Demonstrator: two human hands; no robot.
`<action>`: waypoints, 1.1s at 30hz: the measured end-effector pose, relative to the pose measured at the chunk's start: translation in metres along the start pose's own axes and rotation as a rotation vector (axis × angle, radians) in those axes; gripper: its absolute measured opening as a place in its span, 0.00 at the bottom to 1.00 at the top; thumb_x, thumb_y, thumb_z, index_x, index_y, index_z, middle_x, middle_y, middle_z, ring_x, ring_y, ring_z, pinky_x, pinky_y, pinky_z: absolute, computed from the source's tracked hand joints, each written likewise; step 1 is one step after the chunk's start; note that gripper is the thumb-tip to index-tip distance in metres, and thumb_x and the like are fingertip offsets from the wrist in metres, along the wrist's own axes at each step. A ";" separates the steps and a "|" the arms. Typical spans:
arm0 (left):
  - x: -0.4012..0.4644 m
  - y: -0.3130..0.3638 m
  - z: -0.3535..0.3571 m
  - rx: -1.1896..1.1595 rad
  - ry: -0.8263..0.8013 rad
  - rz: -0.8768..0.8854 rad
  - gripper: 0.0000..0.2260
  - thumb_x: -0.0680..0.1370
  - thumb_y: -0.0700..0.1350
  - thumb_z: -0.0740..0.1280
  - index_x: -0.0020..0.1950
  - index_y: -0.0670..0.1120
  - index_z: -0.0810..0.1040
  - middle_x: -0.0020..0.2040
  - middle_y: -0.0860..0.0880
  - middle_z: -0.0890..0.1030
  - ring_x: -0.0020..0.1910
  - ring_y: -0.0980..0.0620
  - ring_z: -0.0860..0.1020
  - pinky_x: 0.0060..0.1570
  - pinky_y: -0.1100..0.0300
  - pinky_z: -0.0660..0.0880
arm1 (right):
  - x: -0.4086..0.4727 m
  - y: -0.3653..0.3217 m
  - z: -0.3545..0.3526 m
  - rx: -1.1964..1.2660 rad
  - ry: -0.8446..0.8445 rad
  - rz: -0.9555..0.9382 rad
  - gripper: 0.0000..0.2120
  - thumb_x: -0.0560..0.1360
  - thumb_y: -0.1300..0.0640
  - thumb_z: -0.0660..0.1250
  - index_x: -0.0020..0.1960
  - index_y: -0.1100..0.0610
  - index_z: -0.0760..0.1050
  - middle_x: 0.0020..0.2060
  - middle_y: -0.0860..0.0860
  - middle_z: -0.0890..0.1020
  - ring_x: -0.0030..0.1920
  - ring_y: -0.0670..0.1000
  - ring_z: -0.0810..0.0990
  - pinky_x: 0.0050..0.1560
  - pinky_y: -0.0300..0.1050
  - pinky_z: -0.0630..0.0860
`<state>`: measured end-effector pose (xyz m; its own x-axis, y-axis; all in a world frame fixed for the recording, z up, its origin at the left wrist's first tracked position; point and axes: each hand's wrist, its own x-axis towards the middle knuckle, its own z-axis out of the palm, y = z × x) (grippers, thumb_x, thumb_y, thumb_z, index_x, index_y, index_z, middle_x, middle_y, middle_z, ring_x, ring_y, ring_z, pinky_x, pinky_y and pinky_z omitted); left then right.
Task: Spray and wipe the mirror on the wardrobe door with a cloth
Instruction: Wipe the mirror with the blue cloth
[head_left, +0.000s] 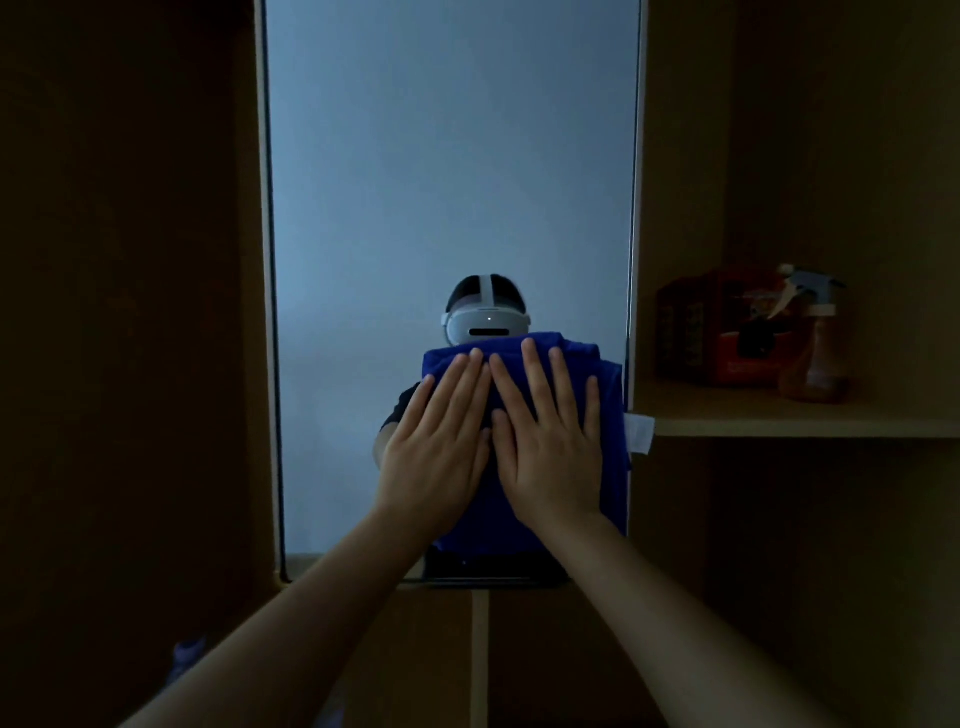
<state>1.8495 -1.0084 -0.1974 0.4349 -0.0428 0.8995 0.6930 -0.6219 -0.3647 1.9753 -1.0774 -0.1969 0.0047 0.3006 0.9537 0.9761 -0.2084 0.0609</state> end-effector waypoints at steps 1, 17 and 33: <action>0.005 -0.002 -0.002 0.004 -0.003 -0.009 0.24 0.84 0.47 0.48 0.78 0.38 0.56 0.78 0.40 0.56 0.78 0.45 0.54 0.75 0.47 0.57 | 0.006 0.000 -0.002 0.007 -0.003 0.005 0.24 0.83 0.47 0.47 0.78 0.46 0.51 0.78 0.49 0.53 0.78 0.52 0.47 0.76 0.59 0.46; 0.206 -0.095 -0.058 0.035 0.030 -0.033 0.24 0.84 0.47 0.47 0.78 0.37 0.55 0.79 0.41 0.56 0.78 0.46 0.53 0.77 0.49 0.52 | 0.229 0.002 -0.061 -0.004 0.064 -0.009 0.24 0.83 0.48 0.47 0.78 0.47 0.55 0.78 0.51 0.55 0.78 0.53 0.50 0.76 0.59 0.44; 0.437 -0.193 -0.127 0.035 0.006 -0.027 0.24 0.84 0.47 0.47 0.78 0.38 0.55 0.78 0.40 0.56 0.78 0.46 0.54 0.76 0.48 0.55 | 0.474 0.015 -0.145 0.027 0.021 -0.023 0.24 0.83 0.48 0.47 0.78 0.47 0.52 0.78 0.51 0.54 0.78 0.54 0.48 0.76 0.59 0.43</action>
<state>1.8330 -1.0065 0.2964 0.4123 -0.0305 0.9105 0.7241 -0.5955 -0.3478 1.9605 -1.0729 0.2987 -0.0223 0.2851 0.9582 0.9814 -0.1763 0.0754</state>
